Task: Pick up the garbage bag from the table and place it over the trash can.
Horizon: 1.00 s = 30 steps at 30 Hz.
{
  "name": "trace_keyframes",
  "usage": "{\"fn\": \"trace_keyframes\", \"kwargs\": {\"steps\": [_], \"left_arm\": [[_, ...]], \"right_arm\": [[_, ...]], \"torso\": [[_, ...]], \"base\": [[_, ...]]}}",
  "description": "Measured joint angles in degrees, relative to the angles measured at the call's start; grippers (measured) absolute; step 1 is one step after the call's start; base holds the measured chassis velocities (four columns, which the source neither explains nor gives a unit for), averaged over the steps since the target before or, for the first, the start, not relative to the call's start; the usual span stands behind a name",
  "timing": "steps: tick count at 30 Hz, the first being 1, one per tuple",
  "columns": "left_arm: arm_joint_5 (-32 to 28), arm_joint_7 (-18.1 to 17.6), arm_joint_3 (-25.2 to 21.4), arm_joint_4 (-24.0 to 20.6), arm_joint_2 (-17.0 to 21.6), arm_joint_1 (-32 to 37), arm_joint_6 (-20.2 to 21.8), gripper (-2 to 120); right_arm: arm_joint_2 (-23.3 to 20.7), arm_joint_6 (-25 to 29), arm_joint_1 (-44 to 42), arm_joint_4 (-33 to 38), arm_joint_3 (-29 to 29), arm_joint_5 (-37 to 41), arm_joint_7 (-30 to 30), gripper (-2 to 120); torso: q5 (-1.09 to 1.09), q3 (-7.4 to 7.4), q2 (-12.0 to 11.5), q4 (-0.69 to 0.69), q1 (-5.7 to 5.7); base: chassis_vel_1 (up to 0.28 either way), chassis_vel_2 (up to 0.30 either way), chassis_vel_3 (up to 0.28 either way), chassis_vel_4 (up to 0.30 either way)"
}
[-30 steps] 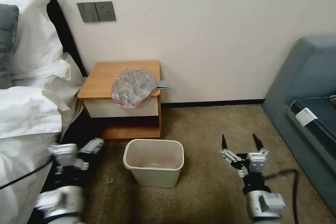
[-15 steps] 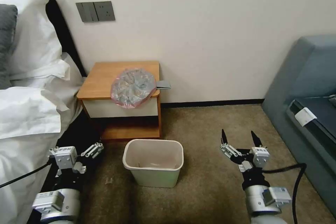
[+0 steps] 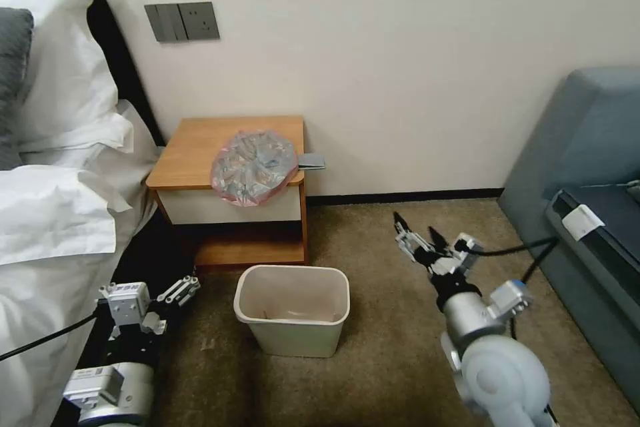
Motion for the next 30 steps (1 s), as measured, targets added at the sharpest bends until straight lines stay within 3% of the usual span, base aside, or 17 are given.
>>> {"fn": "trace_keyframes", "kwargs": {"steps": [3, 8, 17, 19, 30], "left_arm": [[-1.04, -0.4, -0.23, -0.65, 0.83, -0.02, 0.8, 100], [-1.57, -0.66, -0.49, -1.05, 1.94, 0.05, 1.48, 100], [-5.27, -1.13, -0.03, -2.72, 2.01, 0.02, 4.34, 100], [-6.51, -1.26, 0.13, -3.24, 1.72, -0.21, 5.53, 100], [-6.26, -1.16, -0.81, -4.12, 1.67, 0.83, 5.42, 100]], "right_arm": [[-2.19, -1.24, 6.67, -2.91, -2.32, 16.6, 2.71, 100], [-1.19, -1.29, 17.05, -11.22, -7.2, 25.03, 3.39, 100], [5.14, -1.42, 26.35, -24.82, -10.24, 29.4, 1.37, 100], [7.78, -1.41, 29.82, -30.02, -10.13, 33.47, 1.28, 100], [12.02, -2.54, 37.98, -42.33, -10.24, 34.93, -2.76, 100]], "torso": [[0.0, 0.0, 0.0, 0.0, 0.0], [-0.01, 0.0, 0.0, 0.01, 0.0], [-0.01, 0.0, -0.01, 0.01, 0.0], [-0.02, 0.0, -0.02, 0.0, 0.0], [-0.01, 0.0, -0.01, 0.01, 0.0]], "base": [[0.0, 0.0, 0.0, 0.0], [0.0, 0.0, 0.0, 0.0], [0.0, 0.0, 0.0, 0.0], [0.0, 0.0, 0.0, 0.0], [0.0, 0.0, 0.0, 0.0]]}}
